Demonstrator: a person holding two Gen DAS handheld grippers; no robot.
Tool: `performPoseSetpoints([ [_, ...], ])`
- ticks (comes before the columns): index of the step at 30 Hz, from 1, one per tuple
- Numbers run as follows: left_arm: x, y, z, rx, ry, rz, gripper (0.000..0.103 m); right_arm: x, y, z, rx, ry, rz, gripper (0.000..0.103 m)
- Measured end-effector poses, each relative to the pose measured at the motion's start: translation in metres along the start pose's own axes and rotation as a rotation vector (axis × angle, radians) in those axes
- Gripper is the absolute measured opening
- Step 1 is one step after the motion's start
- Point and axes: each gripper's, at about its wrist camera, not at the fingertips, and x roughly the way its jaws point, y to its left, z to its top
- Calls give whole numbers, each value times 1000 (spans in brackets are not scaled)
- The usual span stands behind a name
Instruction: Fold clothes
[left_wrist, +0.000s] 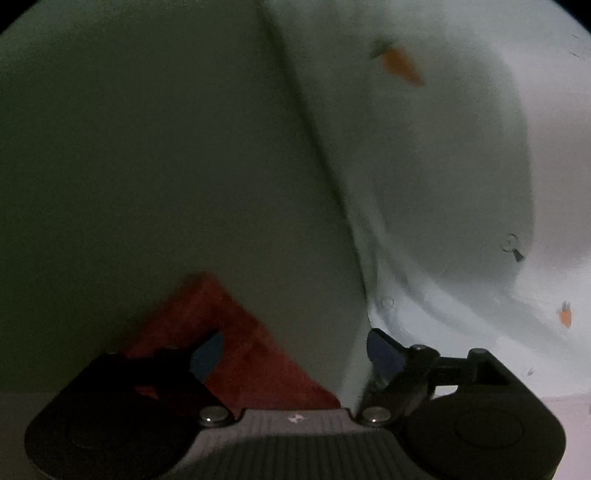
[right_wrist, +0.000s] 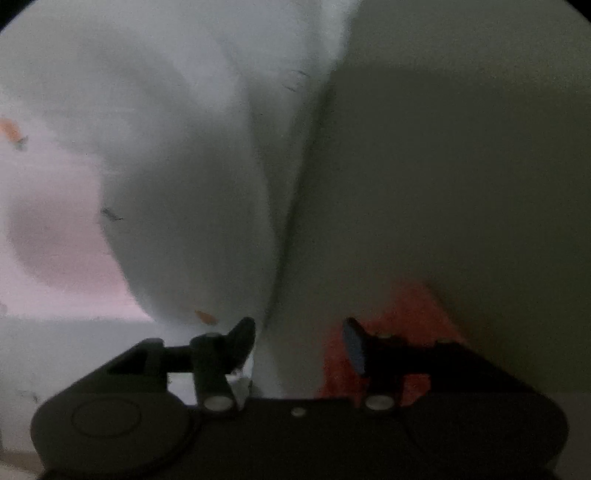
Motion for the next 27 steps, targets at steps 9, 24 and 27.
performPoseSetpoints([
  [9, -9, 7, -69, 373, 38, 260, 86, -11, 14, -57, -610, 58, -331, 54],
  [24, 27, 8, -113, 543, 71, 396, 94, 43, -1, -85, -836, 192, -467, 78],
  [27, 47, -1, -112, 595, 78, 402, 96, 48, 0, -86, -865, 186, -456, 79],
])
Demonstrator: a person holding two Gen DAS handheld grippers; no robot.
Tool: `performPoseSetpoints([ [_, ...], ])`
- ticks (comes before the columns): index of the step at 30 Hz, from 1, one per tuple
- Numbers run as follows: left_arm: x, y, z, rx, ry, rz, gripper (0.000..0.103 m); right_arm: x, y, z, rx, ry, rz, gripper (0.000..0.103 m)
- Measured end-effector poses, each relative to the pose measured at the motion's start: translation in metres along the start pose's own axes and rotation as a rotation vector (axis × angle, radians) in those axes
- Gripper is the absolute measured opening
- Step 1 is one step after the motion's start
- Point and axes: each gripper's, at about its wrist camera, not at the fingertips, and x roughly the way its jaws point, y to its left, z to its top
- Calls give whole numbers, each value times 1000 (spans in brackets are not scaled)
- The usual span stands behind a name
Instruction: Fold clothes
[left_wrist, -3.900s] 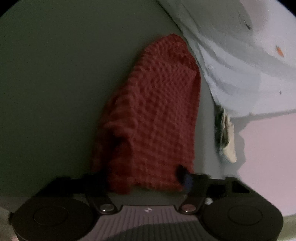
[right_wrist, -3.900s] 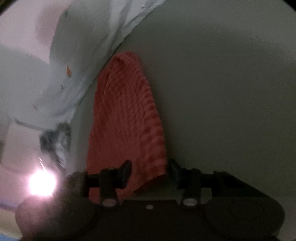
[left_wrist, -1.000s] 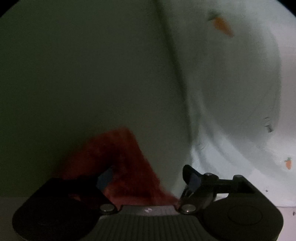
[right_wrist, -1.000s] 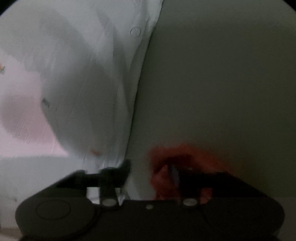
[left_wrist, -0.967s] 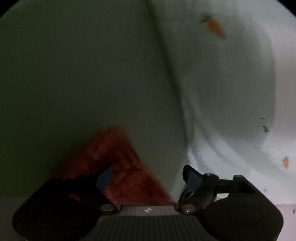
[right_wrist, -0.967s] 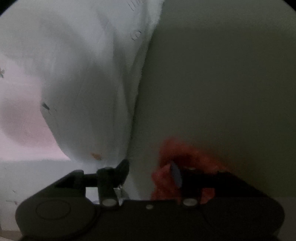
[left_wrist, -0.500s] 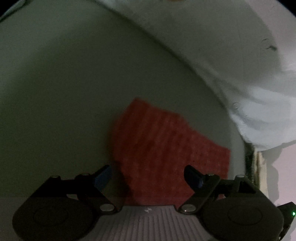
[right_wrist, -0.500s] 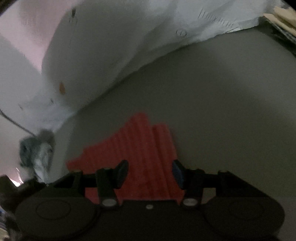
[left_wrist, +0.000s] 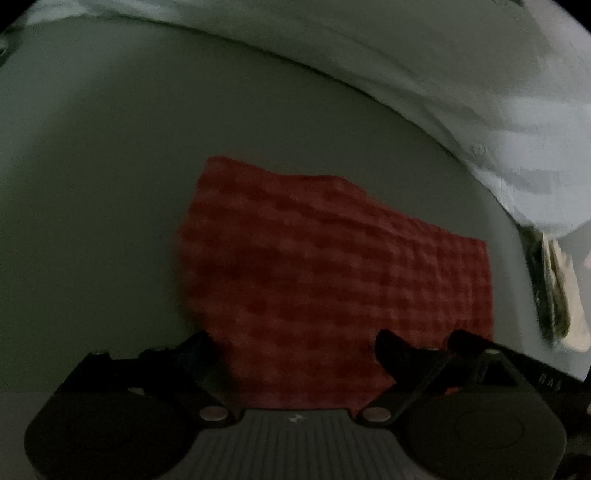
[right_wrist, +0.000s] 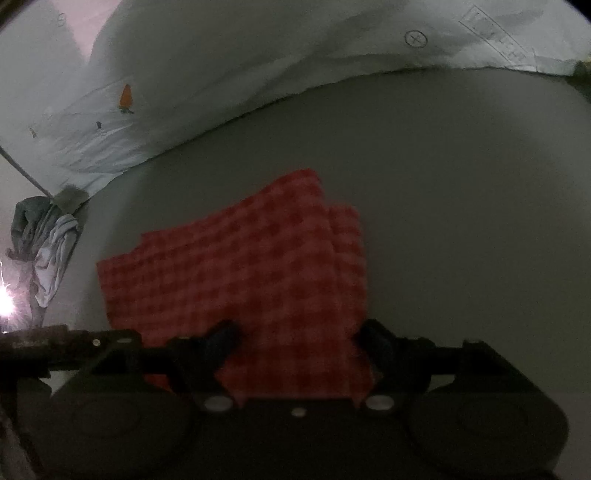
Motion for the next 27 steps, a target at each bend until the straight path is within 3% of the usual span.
performPoseSetpoints([
  [7, 19, -14, 14, 74, 7, -42, 103, 8, 3, 4, -102, -55, -13, 84],
  [13, 24, -22, 17, 127, 2, -123, 102, 15, 6, 5, -152, -48, 119, 83],
  [17, 24, -29, 9, 173, -19, -124, 98, 18, 15, 0, -185, -33, 152, 61],
  [19, 22, -29, 6, 180, -30, -121, 84, 17, 18, -2, -174, -25, 158, 50],
  [20, 20, -27, 5, 172, -28, -133, 75, 17, 18, -3, -155, -18, 165, 40],
  [21, 20, -26, 5, 154, -21, -151, 60, 18, 19, -3, -132, -3, 177, 25],
  [23, 21, -24, 2, 110, -9, -183, 52, 19, 23, -8, -102, 21, 193, 18],
  [27, 16, -21, -9, 91, -19, -196, 33, 11, 45, -23, -115, 17, 145, 11],
])
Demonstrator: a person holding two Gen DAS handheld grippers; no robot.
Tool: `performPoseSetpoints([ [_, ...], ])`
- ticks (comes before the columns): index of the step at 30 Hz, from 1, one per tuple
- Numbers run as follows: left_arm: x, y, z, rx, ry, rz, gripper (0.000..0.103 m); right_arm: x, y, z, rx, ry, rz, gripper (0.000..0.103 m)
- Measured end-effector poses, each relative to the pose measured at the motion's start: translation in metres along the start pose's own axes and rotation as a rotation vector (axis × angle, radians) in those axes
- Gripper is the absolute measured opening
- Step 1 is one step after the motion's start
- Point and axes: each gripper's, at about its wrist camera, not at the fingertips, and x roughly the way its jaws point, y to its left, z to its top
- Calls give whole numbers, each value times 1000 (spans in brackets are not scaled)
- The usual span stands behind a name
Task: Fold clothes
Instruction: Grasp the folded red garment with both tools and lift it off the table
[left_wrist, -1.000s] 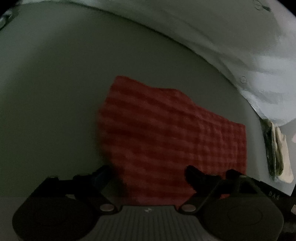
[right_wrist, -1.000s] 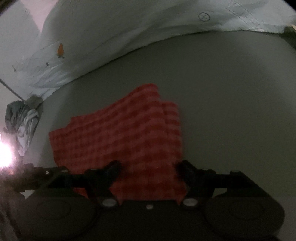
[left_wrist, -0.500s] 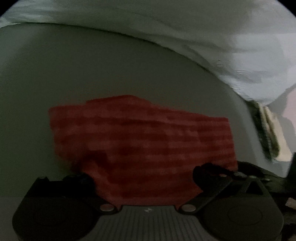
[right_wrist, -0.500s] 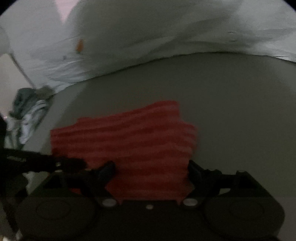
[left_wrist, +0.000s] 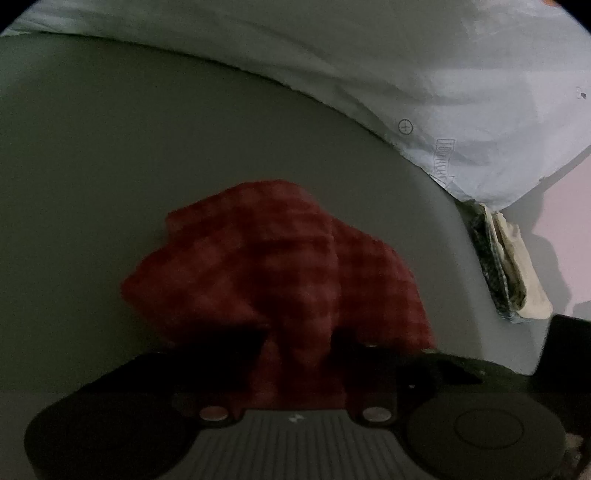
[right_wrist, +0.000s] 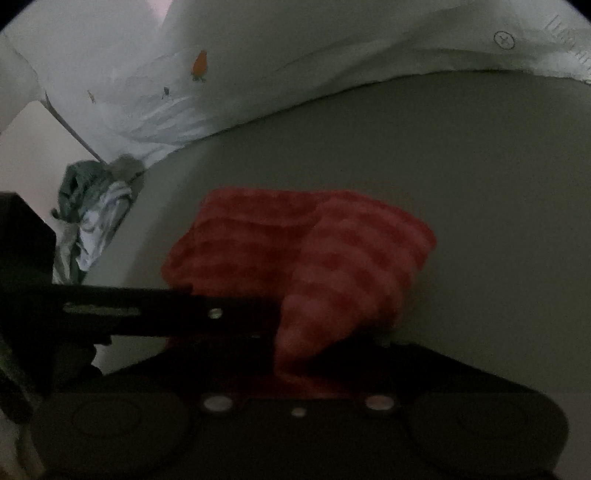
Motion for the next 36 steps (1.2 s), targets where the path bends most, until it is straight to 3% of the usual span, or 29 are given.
performPoseSetpoints([
  [3, -11, 2, -6, -22, -3, -31, 25, -14, 13, -7, 16, -21, -5, 10],
  [6, -26, 2, -16, -21, 4, -76, 25, -35, 27, -14, 38, -52, 0, 10],
  [12, -38, -7, -29, 9, 22, -181, 25, -71, 58, -25, -44, -104, -105, 10],
  [21, -32, -48, -17, 49, 65, -363, 25, -134, 49, -28, 100, -217, -224, 10],
  [29, 3, -145, 12, 217, 58, -384, 25, -187, -8, -16, 177, -359, -262, 10],
  [36, 45, -252, 50, 279, 22, -346, 25, -240, -96, 24, 195, -469, -218, 10],
])
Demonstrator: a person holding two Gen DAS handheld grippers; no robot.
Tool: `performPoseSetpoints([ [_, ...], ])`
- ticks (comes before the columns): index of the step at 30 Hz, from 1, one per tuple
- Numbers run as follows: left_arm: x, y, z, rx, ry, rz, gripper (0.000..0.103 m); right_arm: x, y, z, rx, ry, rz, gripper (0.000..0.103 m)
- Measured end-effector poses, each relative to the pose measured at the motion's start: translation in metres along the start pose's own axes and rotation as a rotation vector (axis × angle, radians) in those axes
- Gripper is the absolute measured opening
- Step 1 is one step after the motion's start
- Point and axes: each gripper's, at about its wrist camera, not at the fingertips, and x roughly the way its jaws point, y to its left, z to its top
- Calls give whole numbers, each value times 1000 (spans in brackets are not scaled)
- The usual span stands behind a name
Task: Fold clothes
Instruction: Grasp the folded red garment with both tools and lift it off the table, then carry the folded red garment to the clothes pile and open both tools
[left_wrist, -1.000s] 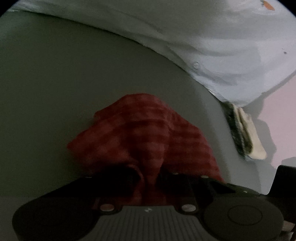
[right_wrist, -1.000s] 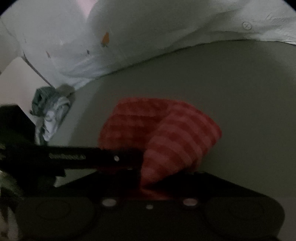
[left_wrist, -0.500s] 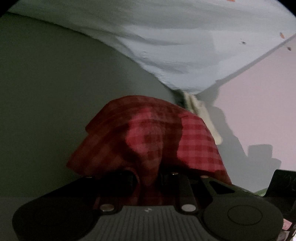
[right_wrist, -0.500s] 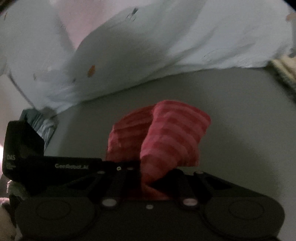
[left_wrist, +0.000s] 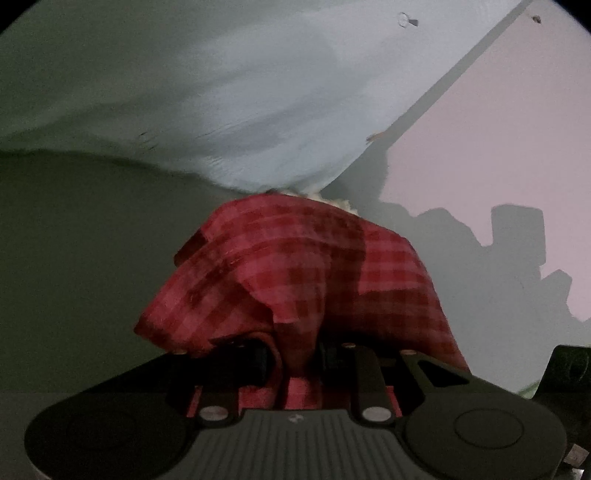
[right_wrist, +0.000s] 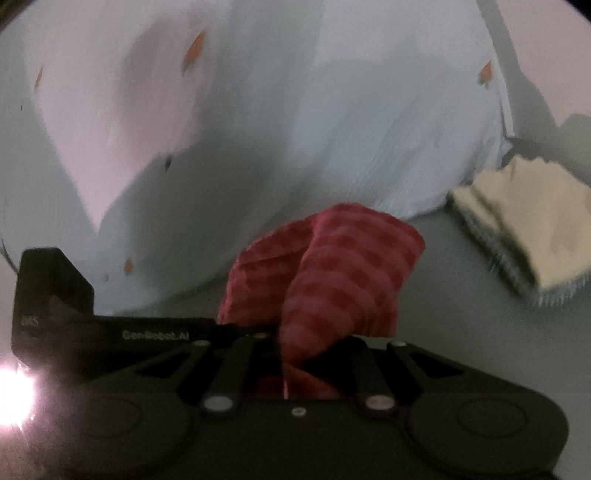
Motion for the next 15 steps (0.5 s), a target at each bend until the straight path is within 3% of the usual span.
performPoseSetpoints([
  [6, 74, -58, 84, 138, 15, 18, 25, 10, -72, 67, 129, -146, 23, 10],
  [11, 142, -120, 151, 295, 61, 4, 25, 4, -128, 107, 260, -284, -12, 10],
  [14, 187, -159, 173, 421, 81, 2, 34, -8, -158, 120, 342, -368, -63, 10],
  [15, 204, -169, 177, 465, 85, 16, 46, -14, -169, 121, 369, -392, -113, 11],
])
